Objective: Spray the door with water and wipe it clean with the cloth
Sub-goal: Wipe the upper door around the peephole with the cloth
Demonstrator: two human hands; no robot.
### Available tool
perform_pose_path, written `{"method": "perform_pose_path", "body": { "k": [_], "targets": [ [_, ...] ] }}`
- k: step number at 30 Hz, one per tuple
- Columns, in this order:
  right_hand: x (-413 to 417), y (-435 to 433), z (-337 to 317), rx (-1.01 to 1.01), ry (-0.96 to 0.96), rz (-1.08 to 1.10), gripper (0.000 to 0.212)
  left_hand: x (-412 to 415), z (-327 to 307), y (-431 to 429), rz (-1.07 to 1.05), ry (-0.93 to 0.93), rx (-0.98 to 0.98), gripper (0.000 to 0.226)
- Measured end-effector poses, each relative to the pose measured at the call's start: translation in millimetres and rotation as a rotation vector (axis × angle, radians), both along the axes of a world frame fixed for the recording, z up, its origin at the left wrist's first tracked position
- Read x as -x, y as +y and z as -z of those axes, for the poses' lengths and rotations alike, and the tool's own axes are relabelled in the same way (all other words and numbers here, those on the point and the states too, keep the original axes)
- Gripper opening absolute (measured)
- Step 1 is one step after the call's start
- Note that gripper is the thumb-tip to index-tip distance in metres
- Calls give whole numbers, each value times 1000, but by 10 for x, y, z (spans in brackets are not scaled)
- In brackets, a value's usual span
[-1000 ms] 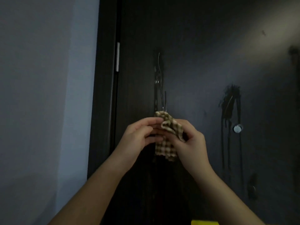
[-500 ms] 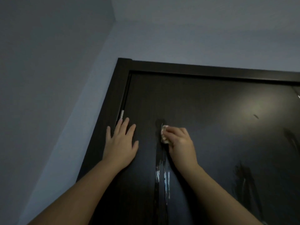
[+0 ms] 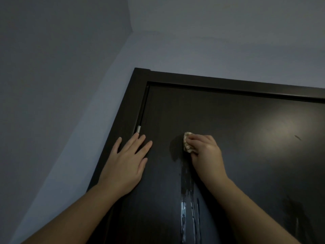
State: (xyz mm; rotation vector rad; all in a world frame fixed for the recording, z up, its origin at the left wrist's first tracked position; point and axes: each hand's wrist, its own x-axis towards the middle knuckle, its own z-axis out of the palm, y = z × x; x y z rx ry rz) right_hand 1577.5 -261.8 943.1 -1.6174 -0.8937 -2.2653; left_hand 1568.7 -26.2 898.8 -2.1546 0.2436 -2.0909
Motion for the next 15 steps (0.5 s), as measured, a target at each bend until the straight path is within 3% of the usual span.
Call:
{"method": "perform_pose_path", "body": {
  "k": [3,7,11,15],
  "targets": [
    [-11,-22,77,177,-19,71,41,-14,-4,12,-5,-21,-10,54],
    [42,-70,-18,-52,25,48,34,-44,18,16,46,-67,109,64],
    [-5,238,80,28,-10,72,25,-29,24,4,150,-74,305,67],
    [9,543,-69,-93,40,-38,26,-27,25,11,127,-75,284,74]
  ]
}}
